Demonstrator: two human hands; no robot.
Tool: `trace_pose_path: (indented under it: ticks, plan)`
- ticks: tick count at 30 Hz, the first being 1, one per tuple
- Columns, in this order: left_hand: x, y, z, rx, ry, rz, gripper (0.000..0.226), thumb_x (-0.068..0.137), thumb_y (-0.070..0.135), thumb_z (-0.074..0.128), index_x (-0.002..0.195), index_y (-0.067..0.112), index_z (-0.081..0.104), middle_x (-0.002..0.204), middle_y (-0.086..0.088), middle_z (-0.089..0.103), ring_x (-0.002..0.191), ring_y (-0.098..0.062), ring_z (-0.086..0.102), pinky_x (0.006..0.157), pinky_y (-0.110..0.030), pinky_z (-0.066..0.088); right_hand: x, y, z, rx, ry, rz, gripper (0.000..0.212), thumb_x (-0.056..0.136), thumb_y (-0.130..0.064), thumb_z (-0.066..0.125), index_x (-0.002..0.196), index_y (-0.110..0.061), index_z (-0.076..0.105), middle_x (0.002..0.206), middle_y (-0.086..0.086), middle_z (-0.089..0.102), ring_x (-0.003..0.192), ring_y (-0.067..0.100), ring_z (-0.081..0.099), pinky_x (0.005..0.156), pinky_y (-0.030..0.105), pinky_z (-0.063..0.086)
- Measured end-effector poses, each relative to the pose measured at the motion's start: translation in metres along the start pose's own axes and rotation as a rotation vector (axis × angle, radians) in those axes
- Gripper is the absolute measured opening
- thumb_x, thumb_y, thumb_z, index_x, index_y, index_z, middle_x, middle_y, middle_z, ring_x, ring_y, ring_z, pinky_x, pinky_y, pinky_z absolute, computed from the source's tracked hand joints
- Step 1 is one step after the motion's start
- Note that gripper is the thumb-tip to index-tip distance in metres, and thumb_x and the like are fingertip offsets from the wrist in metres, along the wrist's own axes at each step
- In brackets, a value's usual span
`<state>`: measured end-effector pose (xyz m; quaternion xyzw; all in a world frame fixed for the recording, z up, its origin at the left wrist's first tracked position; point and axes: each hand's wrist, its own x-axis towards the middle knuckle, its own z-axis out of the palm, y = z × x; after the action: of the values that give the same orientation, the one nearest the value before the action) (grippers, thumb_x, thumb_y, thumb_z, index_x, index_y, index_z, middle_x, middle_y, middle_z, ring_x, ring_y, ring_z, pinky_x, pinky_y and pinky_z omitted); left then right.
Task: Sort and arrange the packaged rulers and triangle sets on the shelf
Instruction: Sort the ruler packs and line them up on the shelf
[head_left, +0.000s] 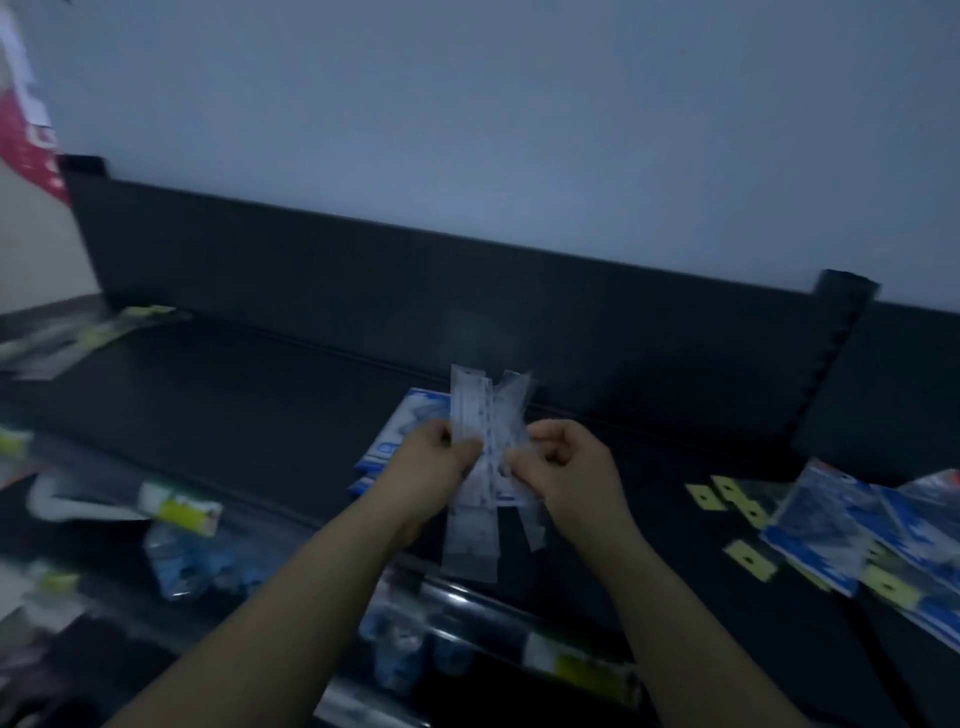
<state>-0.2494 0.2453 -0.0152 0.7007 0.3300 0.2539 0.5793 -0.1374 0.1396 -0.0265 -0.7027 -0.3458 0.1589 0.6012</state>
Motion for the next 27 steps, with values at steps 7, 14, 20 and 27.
trace_pose_path:
  ticks: [7, 14, 20, 27]
  plan:
    - [-0.004, -0.027, -0.152, 0.029, 0.102, -0.023, 0.021, 0.093, 0.021, 0.058, 0.099, 0.002, 0.064, 0.086, -0.013, 0.069, 0.067, -0.017, 0.062, 0.058, -0.024, 0.05, -0.004, -0.039, 0.147, 0.068, -0.131, -0.021, 0.032, 0.084, -0.017, 0.07, 0.112, -0.016, 0.056, 0.093, -0.002, 0.066, 0.079, 0.007, 0.064, 0.061, 0.017, 0.051]
    - [-0.009, -0.049, -0.279, 0.118, 0.202, -0.054, 0.027, 0.095, 0.025, 0.056, 0.096, -0.001, 0.063, 0.083, -0.016, 0.065, 0.067, -0.021, 0.059, 0.058, -0.028, 0.048, -0.001, -0.06, 0.279, 0.121, -0.213, 0.012, 0.045, 0.082, -0.024, 0.073, 0.123, -0.017, 0.054, 0.099, -0.002, 0.067, 0.088, 0.012, 0.065, 0.072, 0.026, 0.053]
    - [0.008, -0.062, -0.355, 0.125, 0.312, -0.068, 0.019, 0.094, 0.023, 0.057, 0.086, 0.007, 0.065, 0.069, -0.002, 0.062, 0.057, -0.01, 0.056, 0.049, -0.021, 0.042, 0.024, -0.069, 0.366, 0.131, -0.275, 0.0, 0.043, 0.082, -0.018, 0.072, 0.121, -0.013, 0.055, 0.101, 0.003, 0.067, 0.091, 0.017, 0.066, 0.077, 0.03, 0.054]
    - [0.062, -0.074, -0.427, 0.167, 0.388, -0.08, 0.028, 0.094, 0.021, 0.057, 0.068, 0.011, 0.053, 0.058, 0.003, 0.052, 0.05, -0.007, 0.047, 0.039, -0.01, 0.035, 0.077, -0.084, 0.451, 0.165, -0.323, -0.061, 0.031, 0.081, -0.012, 0.072, 0.108, -0.017, 0.056, 0.096, 0.005, 0.067, 0.085, 0.015, 0.065, 0.071, 0.023, 0.052]
